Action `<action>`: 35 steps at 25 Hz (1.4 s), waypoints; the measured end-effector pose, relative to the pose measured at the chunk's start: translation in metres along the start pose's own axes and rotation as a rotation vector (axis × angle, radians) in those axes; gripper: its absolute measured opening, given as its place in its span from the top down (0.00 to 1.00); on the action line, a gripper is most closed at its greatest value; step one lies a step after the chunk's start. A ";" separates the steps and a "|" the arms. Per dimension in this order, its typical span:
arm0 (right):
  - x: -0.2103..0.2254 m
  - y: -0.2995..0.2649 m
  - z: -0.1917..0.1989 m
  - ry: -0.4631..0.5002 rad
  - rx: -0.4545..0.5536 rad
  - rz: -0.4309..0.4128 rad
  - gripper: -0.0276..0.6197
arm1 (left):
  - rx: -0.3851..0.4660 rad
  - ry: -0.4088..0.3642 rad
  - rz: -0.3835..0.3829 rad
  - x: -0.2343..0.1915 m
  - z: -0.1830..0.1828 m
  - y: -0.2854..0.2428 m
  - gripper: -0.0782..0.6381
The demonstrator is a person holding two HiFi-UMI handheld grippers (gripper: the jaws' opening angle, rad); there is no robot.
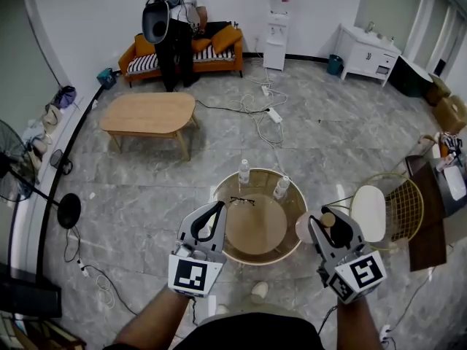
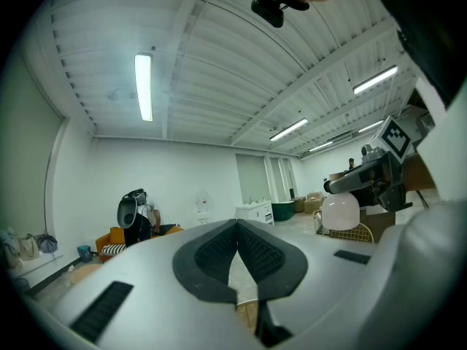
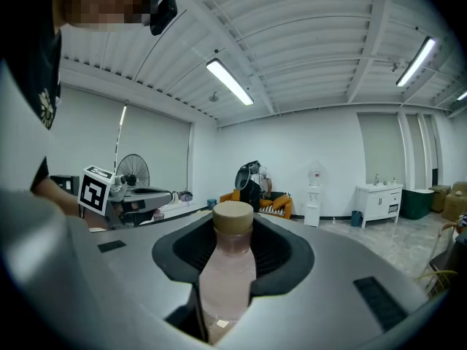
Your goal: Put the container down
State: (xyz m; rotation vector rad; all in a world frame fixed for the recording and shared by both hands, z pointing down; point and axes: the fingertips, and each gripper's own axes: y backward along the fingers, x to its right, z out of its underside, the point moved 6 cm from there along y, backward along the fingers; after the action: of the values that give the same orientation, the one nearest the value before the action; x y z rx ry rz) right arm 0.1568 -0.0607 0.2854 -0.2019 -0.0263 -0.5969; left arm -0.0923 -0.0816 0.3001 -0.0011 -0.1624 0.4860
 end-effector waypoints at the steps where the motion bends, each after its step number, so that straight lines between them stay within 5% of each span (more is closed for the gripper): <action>1: 0.006 -0.002 0.000 0.002 -0.002 -0.007 0.73 | -0.002 -0.002 -0.006 0.001 0.000 -0.005 0.87; 20: 0.069 -0.033 0.016 0.020 -0.022 -0.121 0.73 | -0.055 -0.046 -0.068 0.027 -0.004 -0.050 0.87; 35: 0.077 -0.073 0.052 -0.024 -0.071 -0.038 0.73 | -0.088 -0.072 0.062 0.009 0.031 -0.098 0.87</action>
State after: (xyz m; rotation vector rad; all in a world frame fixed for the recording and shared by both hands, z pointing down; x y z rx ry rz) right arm 0.1817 -0.1521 0.3563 -0.2784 -0.0325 -0.6339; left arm -0.0436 -0.1648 0.3357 -0.0752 -0.2546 0.5408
